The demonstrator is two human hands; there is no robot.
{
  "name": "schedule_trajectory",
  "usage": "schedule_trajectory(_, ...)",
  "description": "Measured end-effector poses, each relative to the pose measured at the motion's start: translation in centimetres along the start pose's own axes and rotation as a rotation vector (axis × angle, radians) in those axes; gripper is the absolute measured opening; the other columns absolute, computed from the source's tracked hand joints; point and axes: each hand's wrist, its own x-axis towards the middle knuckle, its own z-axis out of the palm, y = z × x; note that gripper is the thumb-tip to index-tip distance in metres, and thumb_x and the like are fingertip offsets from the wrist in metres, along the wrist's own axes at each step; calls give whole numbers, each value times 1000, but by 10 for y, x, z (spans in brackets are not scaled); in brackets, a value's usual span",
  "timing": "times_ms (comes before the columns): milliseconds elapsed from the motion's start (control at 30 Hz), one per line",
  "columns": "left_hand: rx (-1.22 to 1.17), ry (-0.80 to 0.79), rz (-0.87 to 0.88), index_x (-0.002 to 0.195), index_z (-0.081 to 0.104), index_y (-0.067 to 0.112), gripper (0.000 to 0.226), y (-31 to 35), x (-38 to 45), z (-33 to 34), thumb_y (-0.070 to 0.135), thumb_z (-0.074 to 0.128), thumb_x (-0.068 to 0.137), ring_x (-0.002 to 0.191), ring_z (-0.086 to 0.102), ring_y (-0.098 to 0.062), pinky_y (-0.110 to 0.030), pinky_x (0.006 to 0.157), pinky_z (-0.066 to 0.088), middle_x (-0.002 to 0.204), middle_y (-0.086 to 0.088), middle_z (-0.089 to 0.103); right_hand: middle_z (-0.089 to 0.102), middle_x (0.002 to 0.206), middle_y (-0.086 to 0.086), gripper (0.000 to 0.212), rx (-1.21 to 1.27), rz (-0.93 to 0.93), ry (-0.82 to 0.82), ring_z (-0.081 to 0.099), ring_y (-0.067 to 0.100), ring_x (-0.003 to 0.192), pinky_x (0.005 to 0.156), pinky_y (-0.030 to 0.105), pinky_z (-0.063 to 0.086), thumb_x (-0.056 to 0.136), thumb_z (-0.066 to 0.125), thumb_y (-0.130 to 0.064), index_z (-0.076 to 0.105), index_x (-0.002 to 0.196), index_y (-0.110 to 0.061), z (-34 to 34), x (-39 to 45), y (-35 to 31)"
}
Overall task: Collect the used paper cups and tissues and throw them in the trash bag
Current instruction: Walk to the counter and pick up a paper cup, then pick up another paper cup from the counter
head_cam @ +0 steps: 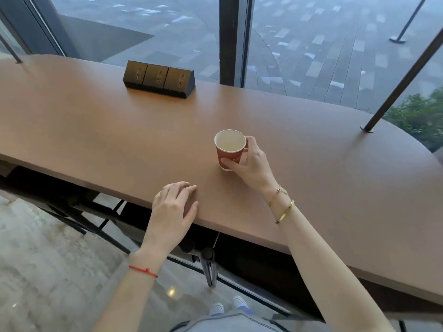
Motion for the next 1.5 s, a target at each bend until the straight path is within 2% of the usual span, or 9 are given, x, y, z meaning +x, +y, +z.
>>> schedule_trajectory(200,-30,-29,61,128,60,17,37,-5,-1,-5,28,60,92,126,45,-20,-40,108,34,129,3,56,59,101,-24,55,21,67,152,57,-9,93,71,3,41,68,75,-45,40,109,-34,-14,-33,-12)
schedule_trajectory(400,-165,-77,217,128,60,19,36,11,-2,-14,20,59,92,119,52,-13,-35,105,39,124,5,60,55,106,-29,66,-44,162,304,57,-10,97,77,8,47,68,77,-43,40,121,-29,-55,-116,-9)
schedule_trajectory(500,-235,-118,292,128,59,19,35,27,-5,-16,20,59,93,114,53,-8,-29,101,42,120,7,61,56,109,-19,69,-81,215,373,57,-8,96,76,4,46,70,79,-39,40,125,-24,-76,-163,-5)
schedule_trajectory(733,-339,-215,471,125,62,21,32,81,-19,-4,18,60,93,108,55,-5,-23,94,45,116,12,61,51,113,-27,68,-111,331,585,54,-9,104,79,4,46,68,75,-48,37,123,-35,-119,-270,-10)
schedule_trajectory(967,-415,-329,671,125,62,22,31,166,-58,24,20,59,94,106,57,-3,-21,92,46,115,13,62,55,122,-9,76,-162,466,776,58,4,105,80,6,48,66,71,-54,41,129,-24,-162,-383,-7)
schedule_trajectory(1100,-428,-394,764,126,60,24,32,228,-95,44,25,56,95,106,57,-5,-21,91,46,118,12,62,53,115,-24,69,-171,527,899,58,-1,101,74,2,46,64,70,-58,40,122,-34,-190,-454,-3)
schedule_trajectory(1233,-441,-451,855,125,61,22,31,293,-143,64,25,56,94,103,58,-7,-20,87,44,118,9,63,58,121,-8,71,-196,608,996,61,8,105,78,8,49,65,72,-57,42,124,-31,-223,-531,6)
schedule_trajectory(1367,-478,-531,951,124,62,21,31,358,-196,85,24,58,94,91,60,-8,-23,78,51,115,9,63,60,114,-14,70,-217,659,1095,62,5,99,78,14,52,63,71,-62,44,121,-32,-255,-605,15)
schedule_trajectory(1500,-497,-595,1048,123,63,20,30,418,-241,103,24,58,94,74,55,-7,-27,76,54,117,7,63,62,113,-15,66,-231,704,1174,61,0,97,77,7,47,65,75,-55,45,120,-33,-281,-668,27)
